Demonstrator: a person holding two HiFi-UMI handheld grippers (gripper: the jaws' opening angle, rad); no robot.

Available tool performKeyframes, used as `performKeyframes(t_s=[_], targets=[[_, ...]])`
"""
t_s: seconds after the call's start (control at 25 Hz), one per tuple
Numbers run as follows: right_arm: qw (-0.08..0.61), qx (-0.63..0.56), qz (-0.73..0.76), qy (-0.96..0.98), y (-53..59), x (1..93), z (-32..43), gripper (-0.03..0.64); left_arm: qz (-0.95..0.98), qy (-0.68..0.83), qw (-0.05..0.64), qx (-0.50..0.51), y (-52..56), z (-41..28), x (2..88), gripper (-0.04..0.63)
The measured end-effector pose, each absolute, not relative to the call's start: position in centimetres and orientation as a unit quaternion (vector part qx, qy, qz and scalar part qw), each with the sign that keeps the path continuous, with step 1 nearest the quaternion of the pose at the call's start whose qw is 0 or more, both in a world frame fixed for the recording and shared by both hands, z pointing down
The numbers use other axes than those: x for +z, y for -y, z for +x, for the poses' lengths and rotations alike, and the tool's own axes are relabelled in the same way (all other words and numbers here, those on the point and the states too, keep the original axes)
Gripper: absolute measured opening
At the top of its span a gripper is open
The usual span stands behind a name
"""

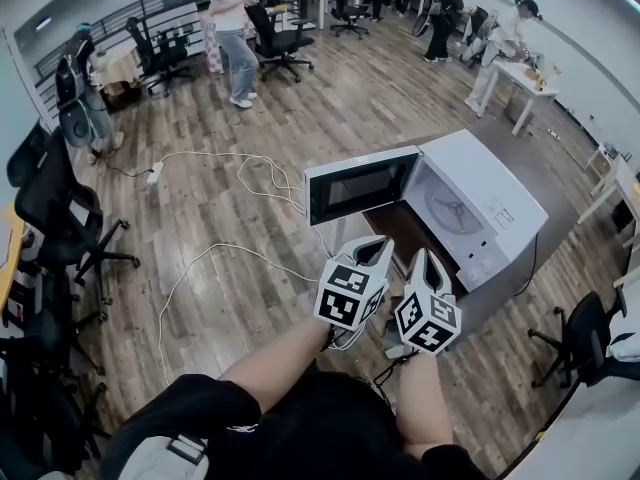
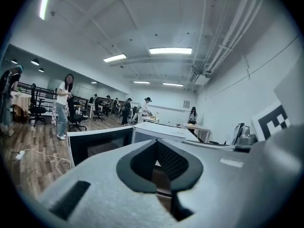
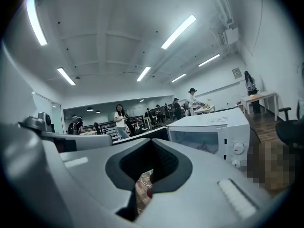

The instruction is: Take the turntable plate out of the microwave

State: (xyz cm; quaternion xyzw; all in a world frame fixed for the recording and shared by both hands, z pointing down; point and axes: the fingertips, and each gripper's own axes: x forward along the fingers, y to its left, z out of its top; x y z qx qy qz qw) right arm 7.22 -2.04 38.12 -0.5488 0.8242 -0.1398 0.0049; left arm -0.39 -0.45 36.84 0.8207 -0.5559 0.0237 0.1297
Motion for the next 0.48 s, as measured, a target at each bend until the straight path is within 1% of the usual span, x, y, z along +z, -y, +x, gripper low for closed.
performKeyframes(t_s=[0.48], targets=[[-0.011, -0.141, -0.601, -0.787, 11.5, 38.4, 4.1, 0.009, 0.851, 0.501, 0.153, 0.031, 11.1, -3.4, 37.5, 0.009]])
